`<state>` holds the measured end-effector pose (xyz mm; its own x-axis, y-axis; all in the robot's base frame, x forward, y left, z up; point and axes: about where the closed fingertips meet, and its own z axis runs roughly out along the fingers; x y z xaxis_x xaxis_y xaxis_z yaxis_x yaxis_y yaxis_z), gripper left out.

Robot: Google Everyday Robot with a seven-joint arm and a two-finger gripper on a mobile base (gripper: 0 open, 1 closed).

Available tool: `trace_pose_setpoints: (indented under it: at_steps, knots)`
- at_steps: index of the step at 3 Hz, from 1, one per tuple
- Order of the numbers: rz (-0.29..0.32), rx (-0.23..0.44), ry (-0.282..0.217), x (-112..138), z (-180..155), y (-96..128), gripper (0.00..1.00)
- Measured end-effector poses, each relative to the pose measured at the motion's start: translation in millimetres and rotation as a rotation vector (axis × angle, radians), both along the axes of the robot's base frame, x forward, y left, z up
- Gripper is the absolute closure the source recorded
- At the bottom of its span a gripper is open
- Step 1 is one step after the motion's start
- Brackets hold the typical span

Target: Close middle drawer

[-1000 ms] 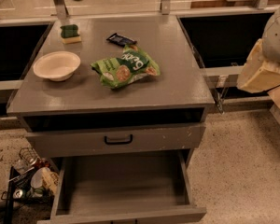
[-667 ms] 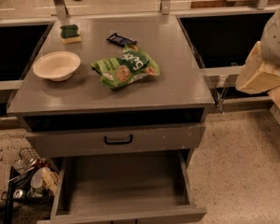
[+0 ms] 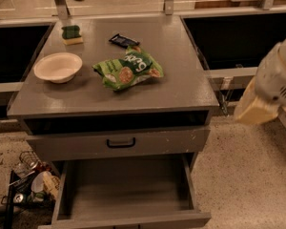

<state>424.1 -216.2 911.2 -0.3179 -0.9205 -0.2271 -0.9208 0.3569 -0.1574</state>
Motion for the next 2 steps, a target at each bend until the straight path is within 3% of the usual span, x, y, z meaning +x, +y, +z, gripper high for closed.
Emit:
trace_pose_setpoints:
  at_steps: [1,2]
  knots:
    - [-0.048,0.035,0.082,-7.1,-57.8,-3.3,1.00]
    - [-0.014,0.068,0.142,-16.4,-111.8,3.1,1.00]
